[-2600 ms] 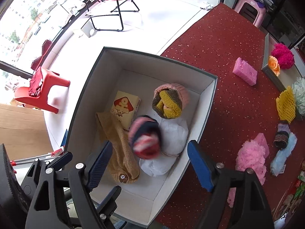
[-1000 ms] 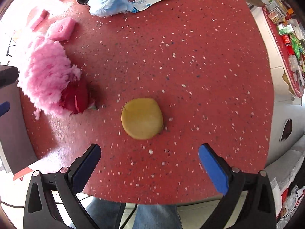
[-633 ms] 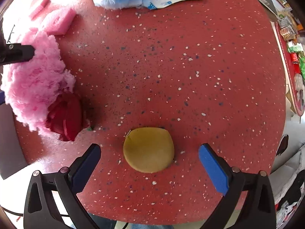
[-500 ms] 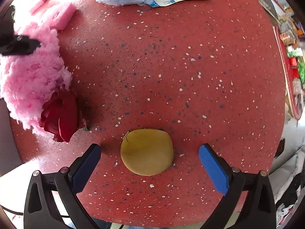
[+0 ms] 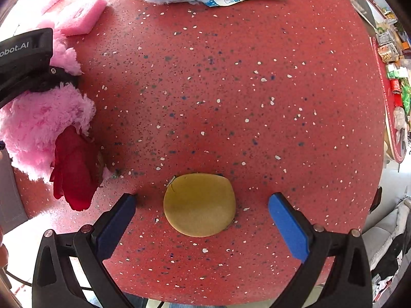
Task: Organize soft objects
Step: 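Close the left gripper on the pink fluffy yarn while the right gripper grasps the yellow pad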
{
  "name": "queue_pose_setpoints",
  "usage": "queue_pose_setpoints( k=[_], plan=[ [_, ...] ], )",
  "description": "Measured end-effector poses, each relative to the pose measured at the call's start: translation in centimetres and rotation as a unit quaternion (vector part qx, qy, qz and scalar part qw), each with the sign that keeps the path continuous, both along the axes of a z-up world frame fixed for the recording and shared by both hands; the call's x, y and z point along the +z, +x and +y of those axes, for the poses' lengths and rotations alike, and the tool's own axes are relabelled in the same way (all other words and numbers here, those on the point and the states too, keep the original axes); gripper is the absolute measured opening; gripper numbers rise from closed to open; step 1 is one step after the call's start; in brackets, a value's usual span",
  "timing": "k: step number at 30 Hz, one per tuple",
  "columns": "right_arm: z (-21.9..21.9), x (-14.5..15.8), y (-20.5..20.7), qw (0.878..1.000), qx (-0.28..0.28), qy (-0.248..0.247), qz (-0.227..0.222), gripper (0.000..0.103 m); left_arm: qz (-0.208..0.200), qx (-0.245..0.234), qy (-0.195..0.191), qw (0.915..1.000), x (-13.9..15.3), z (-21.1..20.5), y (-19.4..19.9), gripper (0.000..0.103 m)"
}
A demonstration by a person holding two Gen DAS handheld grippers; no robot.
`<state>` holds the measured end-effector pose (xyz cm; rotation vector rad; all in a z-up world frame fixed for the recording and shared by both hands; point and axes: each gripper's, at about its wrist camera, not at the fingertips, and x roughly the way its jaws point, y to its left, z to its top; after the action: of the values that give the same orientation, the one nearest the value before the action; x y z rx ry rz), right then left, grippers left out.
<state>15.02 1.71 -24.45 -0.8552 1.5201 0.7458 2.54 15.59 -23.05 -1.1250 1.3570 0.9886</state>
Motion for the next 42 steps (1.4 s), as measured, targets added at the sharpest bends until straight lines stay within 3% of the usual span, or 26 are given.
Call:
queue_pose_setpoints(
  k=[4,8,9,11,13,16,18,24,35,42],
  plan=[
    [0.1,-0.3,0.1,1.000,0.002,0.001,-0.001,0.103,-0.002,0.002,0.011,0.9999,0.0,-0.5,-1.2,0.103],
    [0.0,-0.1,0.0,1.000,0.002,-0.001,-0.001,0.103,0.007,-0.010,-0.015,0.9998,-0.2,-0.5,-1.1,0.102],
    [0.0,-0.2,0.0,1.000,0.001,-0.005,0.001,0.102,0.014,-0.018,-0.014,0.9996,-0.3,-0.4,-0.8,0.098],
    [-0.2,0.0,0.0,1.000,-0.001,-0.006,0.002,0.099,0.012,-0.045,-0.005,0.9989,0.4,-0.5,-0.1,0.071],
    [-0.5,0.3,0.0,1.000,-0.003,-0.001,0.000,0.091,-0.003,-0.074,-0.001,0.9973,1.1,-1.0,0.5,0.051],
    [-1.0,1.2,-0.2,1.000,0.006,0.011,-0.006,0.068,-0.008,-0.110,-0.005,0.9939,1.5,-1.8,1.2,0.044],
    [-1.3,1.5,-0.3,1.000,0.010,0.016,-0.008,0.052,-0.016,-0.120,0.000,0.9926,1.9,-2.1,0.8,0.044],
    [-2.6,1.9,0.2,0.999,-0.022,0.030,0.027,0.050,-0.024,-0.154,0.028,0.9874,4.4,-3.4,-1.4,0.044],
    [-4.7,4.3,-1.8,0.999,-0.025,0.033,0.028,0.050,-0.064,-0.218,0.054,0.9724,9.6,-8.2,-5.5,0.044],
    [-5.4,5.6,-2.9,0.998,-0.041,0.037,0.034,0.051,-0.097,-0.224,0.068,0.9674,12.0,-7.8,-8.0,0.044]
  ],
)
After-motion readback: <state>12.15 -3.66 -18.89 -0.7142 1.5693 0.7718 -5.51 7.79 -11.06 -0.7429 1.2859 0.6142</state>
